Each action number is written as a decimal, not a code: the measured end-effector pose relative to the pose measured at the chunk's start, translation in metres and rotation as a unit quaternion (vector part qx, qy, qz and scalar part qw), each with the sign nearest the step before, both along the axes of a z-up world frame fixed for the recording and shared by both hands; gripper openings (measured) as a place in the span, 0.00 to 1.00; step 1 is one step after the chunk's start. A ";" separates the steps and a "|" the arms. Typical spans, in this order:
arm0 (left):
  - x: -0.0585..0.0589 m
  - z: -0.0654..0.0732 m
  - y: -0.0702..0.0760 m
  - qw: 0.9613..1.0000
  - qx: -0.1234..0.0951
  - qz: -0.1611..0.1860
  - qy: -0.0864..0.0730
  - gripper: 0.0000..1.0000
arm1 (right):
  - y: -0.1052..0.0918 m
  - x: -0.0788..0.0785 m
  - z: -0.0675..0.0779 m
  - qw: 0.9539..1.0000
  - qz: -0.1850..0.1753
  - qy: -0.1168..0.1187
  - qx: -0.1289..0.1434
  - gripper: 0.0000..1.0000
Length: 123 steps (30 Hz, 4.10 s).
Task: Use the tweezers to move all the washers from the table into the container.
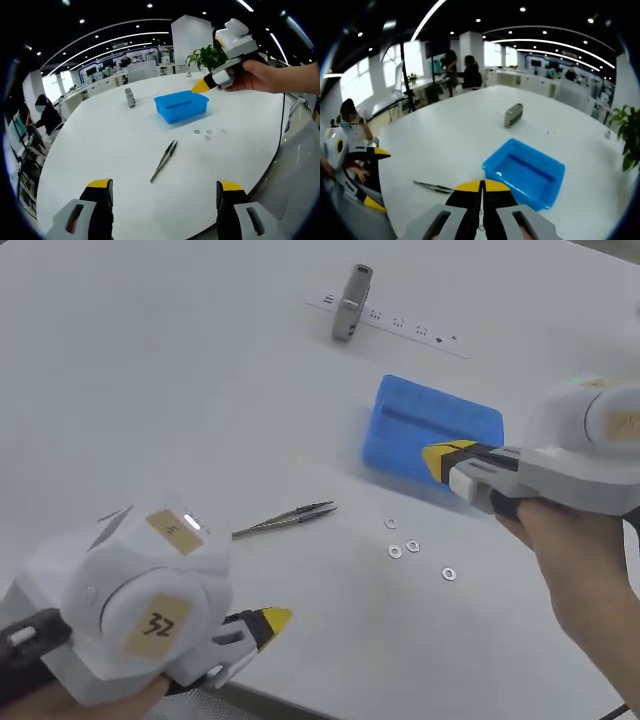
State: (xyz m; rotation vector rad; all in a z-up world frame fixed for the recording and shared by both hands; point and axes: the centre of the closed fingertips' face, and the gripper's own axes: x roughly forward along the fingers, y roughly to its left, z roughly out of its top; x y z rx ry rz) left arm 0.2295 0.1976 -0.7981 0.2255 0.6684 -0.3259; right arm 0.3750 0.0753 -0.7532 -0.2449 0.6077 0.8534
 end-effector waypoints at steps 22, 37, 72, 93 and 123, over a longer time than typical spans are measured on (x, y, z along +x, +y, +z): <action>0.038 -0.024 0.010 0.995 -0.053 -0.063 0.049 0.29 | -0.014 -0.038 0.006 1.000 -0.011 0.005 0.006 0.00; 0.042 -0.059 0.006 0.989 -0.037 -0.107 0.093 0.05 | -0.041 -0.054 0.004 0.998 -0.056 0.023 0.015 0.00; 0.025 0.043 -0.060 0.955 -0.023 -0.294 0.025 0.00 | 0.013 -0.121 -0.034 0.990 0.126 0.046 -0.034 0.05; 0.000 0.047 -0.111 0.886 0.043 -0.460 0.041 0.00 | 0.038 -0.142 -0.065 0.966 0.242 0.024 -0.091 0.08; 0.015 0.060 -0.022 0.987 -0.128 -0.014 -0.091 0.79 | -0.012 -0.048 -0.028 0.999 0.033 0.029 -0.007 0.04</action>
